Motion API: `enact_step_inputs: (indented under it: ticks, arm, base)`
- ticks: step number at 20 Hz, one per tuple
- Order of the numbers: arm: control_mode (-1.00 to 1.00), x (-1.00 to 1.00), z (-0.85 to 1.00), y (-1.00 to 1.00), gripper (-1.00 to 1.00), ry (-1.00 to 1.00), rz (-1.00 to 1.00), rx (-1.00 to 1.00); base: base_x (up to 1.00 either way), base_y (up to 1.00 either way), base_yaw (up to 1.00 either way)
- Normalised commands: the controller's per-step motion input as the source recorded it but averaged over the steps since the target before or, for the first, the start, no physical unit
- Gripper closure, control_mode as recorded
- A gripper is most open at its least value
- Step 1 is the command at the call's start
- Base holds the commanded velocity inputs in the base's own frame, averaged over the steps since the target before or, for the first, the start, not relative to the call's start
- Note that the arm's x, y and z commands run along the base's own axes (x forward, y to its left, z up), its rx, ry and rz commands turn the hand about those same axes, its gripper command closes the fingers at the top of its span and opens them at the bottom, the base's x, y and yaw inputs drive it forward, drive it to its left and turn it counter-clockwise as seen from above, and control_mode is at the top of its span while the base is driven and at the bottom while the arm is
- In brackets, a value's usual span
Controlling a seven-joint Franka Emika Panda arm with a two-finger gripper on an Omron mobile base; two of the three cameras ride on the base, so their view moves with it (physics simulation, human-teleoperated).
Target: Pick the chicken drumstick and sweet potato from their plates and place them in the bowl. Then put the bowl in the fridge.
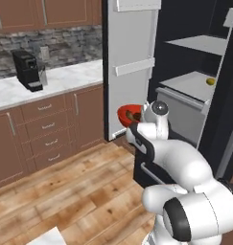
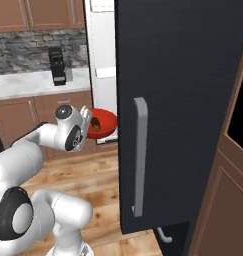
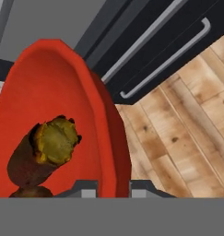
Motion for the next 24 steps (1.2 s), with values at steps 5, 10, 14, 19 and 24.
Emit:
enact_step_inputs:
  ticks: [5,10,14,19,24]
  arm:
    - [1.0,0.0,0.0,0.0,1.0,0.0,0.0,0.0]
    - [1.0,0.0,0.0,0.0,1.0,0.0,0.0,0.0]
    - [1.0,0.0,0.0,0.0,1.0,0.0,0.0,0.0]
    - [1.0,0.0,0.0,0.0,1.0,0.0,0.0,0.0]
    - [1.0,0.0,0.0,0.0,1.0,0.0,0.0,0.0]
  base:
    - [0.5,0.27,-0.31]
    - [0.57,0.42,-0.27]
    - [0.5,0.58,-0.01]
    - [0.62,0.25,-0.13]
    - [0.51,0.2,-0.45]
